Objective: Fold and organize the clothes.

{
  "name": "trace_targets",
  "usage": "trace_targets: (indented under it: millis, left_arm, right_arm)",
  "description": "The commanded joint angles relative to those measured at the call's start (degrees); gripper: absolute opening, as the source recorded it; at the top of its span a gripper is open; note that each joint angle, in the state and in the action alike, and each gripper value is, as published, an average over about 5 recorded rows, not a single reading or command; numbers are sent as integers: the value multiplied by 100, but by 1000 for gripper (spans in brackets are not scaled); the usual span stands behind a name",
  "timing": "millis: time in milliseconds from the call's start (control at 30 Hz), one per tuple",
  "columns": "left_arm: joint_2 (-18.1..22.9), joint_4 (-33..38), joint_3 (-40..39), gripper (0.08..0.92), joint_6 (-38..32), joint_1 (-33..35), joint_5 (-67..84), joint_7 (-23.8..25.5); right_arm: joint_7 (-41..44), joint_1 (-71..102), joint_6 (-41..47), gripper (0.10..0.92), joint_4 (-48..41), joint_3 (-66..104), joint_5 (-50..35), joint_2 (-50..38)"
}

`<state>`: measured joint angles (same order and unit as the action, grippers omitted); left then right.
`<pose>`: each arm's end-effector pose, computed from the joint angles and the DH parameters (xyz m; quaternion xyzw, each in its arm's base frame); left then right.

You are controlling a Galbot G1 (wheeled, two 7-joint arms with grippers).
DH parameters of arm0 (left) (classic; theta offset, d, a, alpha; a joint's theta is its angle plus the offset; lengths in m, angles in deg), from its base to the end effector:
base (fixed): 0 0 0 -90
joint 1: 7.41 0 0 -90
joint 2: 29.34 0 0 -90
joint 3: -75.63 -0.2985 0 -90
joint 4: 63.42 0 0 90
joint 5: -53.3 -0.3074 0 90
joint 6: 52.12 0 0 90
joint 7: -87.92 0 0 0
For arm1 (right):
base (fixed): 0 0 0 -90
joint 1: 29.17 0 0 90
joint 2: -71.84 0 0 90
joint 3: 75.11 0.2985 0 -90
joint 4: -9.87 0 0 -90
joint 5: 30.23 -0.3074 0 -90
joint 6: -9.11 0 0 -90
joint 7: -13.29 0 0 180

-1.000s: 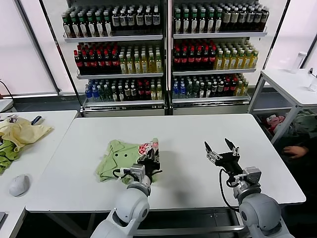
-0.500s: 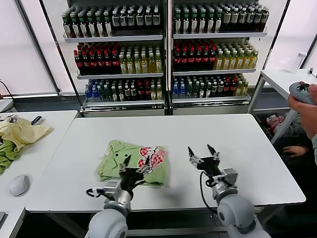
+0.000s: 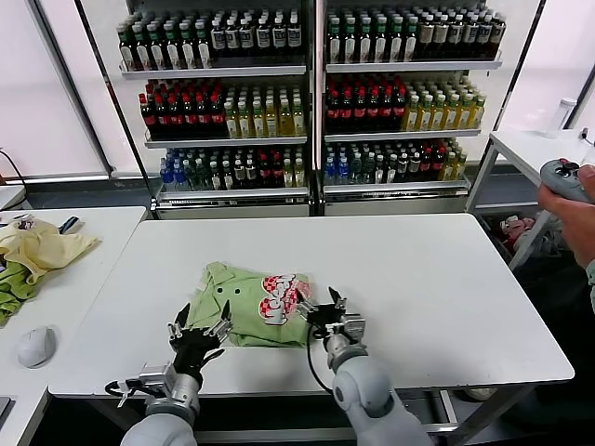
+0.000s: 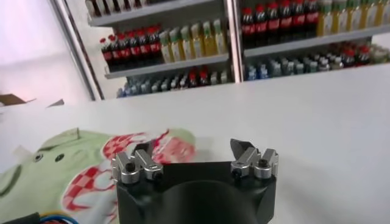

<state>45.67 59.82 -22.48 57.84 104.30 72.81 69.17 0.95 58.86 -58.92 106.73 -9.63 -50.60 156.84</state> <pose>0.1866 -0.0014 -0.2195 0.0135 -0.9927 0.0425 0.1120 0.2869 0.1034 -0.2621 0.1408 -0.9729 -0.0769 0.1665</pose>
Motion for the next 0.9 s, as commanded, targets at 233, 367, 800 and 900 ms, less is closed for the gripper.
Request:
trace_targets:
  millis: [233, 367, 800, 900]
  left_arm:
    - [-11, 137, 275, 823, -121, 291, -24, -9]
    - [-12, 130, 246, 823, -119, 283, -23, -15]
    - [-12, 79, 130, 823, -107, 162, -19, 3]
    - [-12, 64, 84, 823, -92, 97, -23, 8]
  right_arm:
    - [-182, -275, 20, 766, -829, -477, 50, 539]
    - [-118, -278, 8, 656, -710, -355, 126, 370]
    - [626, -682, -89, 284, -571, 624, 492, -1377]
    - [888, -755, -242, 198, -732, 885, 558, -1824]
